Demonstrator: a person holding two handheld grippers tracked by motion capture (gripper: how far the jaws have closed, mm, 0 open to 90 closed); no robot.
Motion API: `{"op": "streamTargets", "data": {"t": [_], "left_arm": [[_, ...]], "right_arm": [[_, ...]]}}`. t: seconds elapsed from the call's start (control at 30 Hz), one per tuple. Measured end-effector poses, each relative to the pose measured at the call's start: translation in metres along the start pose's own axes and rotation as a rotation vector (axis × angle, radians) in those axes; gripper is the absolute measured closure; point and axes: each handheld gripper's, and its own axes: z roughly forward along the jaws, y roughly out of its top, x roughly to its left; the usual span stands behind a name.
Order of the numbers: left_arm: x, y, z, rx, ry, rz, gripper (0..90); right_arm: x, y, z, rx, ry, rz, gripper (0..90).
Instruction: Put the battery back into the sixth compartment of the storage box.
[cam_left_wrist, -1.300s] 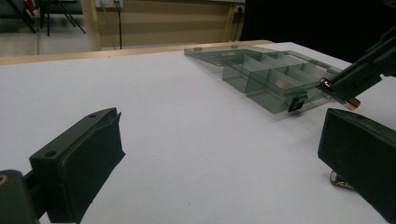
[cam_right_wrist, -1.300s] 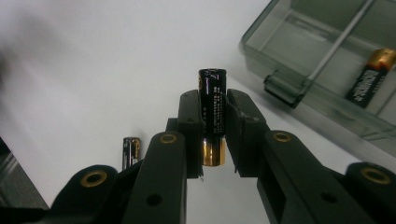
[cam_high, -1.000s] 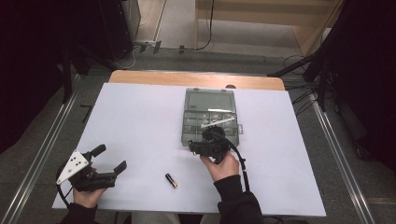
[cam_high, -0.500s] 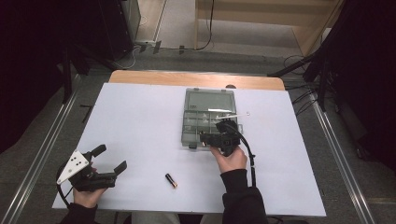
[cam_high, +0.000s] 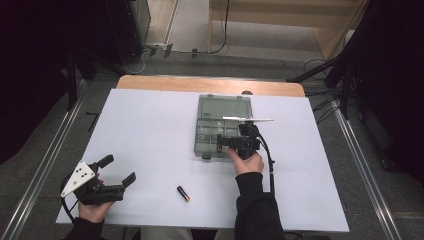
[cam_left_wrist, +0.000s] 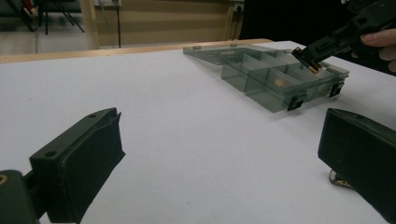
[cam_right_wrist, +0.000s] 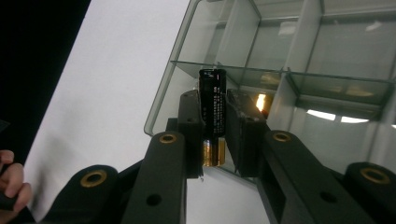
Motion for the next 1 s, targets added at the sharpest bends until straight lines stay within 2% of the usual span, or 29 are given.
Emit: {"op": "streamTargets", "data": {"t": [0.23,0.3,0.37,0.5,0.57,0.6,0.63,0.67,0.73,0.83,1.0], "left_arm": [[0.000,0.000,0.000,-0.001,-0.002,-0.001,0.0],[0.000,0.000,0.000,-0.001,-0.002,0.000,0.0],[0.000,0.000,0.000,0.002,-0.002,0.000,0.0],[0.000,0.000,0.000,0.001,-0.002,0.002,0.0],[0.000,0.000,0.000,0.000,-0.001,0.001,0.0],[0.000,0.000,0.000,0.000,-0.001,0.001,0.0],[0.000,0.000,0.000,0.001,-0.001,0.002,0.0],[0.000,0.000,0.000,0.001,-0.001,0.002,0.0],[0.000,0.000,0.000,0.001,-0.002,0.001,0.0],[0.000,0.000,0.000,0.000,-0.001,0.002,0.0],[0.000,0.000,0.000,0.000,0.000,0.003,0.0]], "right_arm": [[-0.001,0.001,0.006,-0.003,-0.018,0.026,76.7],[0.000,0.000,0.005,-0.023,-0.037,0.030,62.8],[0.004,0.000,0.003,-0.035,-0.035,0.026,56.0],[0.010,-0.003,0.003,-0.021,-0.036,-0.010,40.7],[0.015,-0.005,0.005,-0.004,-0.043,-0.039,23.9],[0.017,-0.006,0.006,0.002,-0.047,-0.059,10.3],[0.018,-0.006,0.006,0.011,-0.045,-0.065,3.3],[0.020,-0.008,0.007,0.020,-0.037,-0.090,0.0],[0.024,-0.010,0.007,0.031,-0.021,-0.129,0.0],[0.031,-0.013,0.006,0.045,-0.026,-0.172,0.0],[0.039,-0.018,0.006,0.074,-0.028,-0.201,0.0]]}}
